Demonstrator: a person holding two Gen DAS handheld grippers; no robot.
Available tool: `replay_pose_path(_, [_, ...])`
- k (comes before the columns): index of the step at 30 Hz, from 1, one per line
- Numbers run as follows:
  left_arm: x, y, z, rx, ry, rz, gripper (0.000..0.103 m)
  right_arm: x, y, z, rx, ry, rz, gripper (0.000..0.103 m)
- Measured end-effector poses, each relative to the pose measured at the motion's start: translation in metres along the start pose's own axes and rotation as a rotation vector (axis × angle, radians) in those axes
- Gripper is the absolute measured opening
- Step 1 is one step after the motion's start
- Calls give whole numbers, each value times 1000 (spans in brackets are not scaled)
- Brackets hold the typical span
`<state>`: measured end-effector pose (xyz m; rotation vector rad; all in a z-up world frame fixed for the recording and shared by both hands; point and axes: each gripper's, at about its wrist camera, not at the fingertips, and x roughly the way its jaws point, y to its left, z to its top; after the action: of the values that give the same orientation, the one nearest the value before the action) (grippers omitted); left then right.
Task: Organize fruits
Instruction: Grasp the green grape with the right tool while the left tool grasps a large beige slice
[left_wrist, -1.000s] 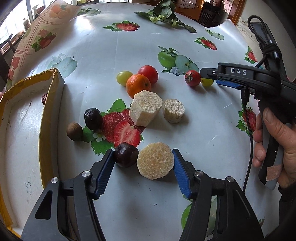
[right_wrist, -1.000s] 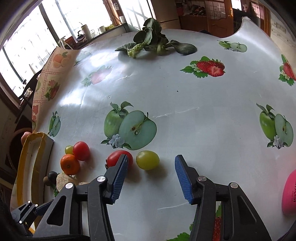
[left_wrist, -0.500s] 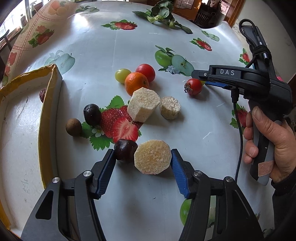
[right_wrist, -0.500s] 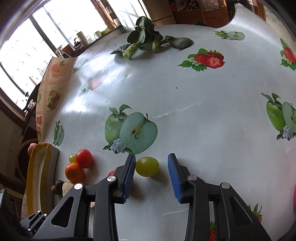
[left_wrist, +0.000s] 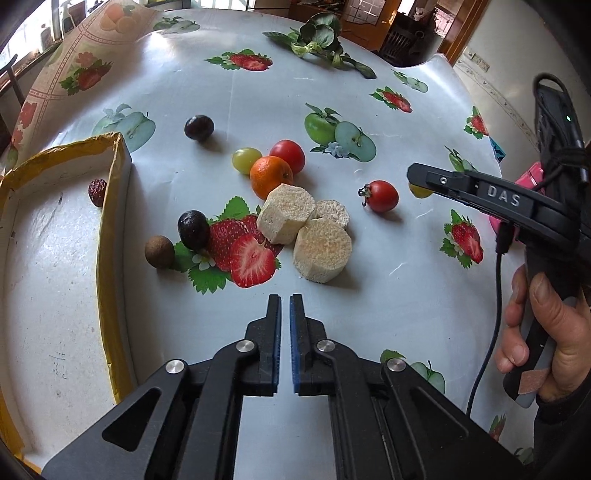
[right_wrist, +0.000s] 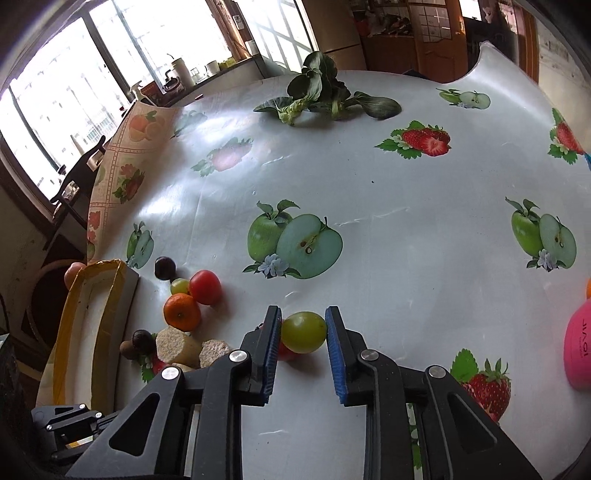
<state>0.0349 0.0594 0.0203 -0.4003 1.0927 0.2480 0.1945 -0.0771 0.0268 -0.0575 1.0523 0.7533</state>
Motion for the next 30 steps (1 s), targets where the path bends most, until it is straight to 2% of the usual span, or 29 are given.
replay_pose_path(1, [2,2,1,-14,2,7,25,-4,0,-3,3,-4,0,25])
replay_pose_path(2, [4,4,3,-23,1,17,53,-8,0,-6,8,-8,3,25])
replay_pose_path(3, [4,5,4,-29,-8,36,70,-11,-1,-9,15,-10,7,25])
replay_pose_path(4, [4,6,6,-30,-27,46,70,-13,-1,-12,21,-8,7,25])
replay_pose_path(7, [8,2,16,-13,-36,52,70,-18,-2,-22,34,-8,12,25])
replay_pose_path(10, [21,-5,26,0,1,35,70,-20,-5,-29,52,-7,16,25])
replay_pose_path(14, [26,-22,28,27,-24,41,71,-23,-7,-32,71,-10,24,25])
replay_pose_path(21, [37,-41,31,47,-4,15,70,-34,-5,-31,78,-37,25,25])
replay_pose_path(22, [41,-43,29,62,0,19,69,-35,-5,-30,77,-39,23,25])
replay_pose_path(23, [46,-45,28,75,10,39,51,-37,-4,-30,76,-40,20,25])
replay_pose_path(24, [46,-47,27,95,-10,66,40,-37,-4,-30,73,-39,16,25])
replay_pose_path(25, [47,-48,27,103,-2,62,34,-37,-4,-30,72,-36,11,25])
replay_pose_path(30, [36,-42,24,100,1,26,34,-38,-7,-33,67,-31,3,25])
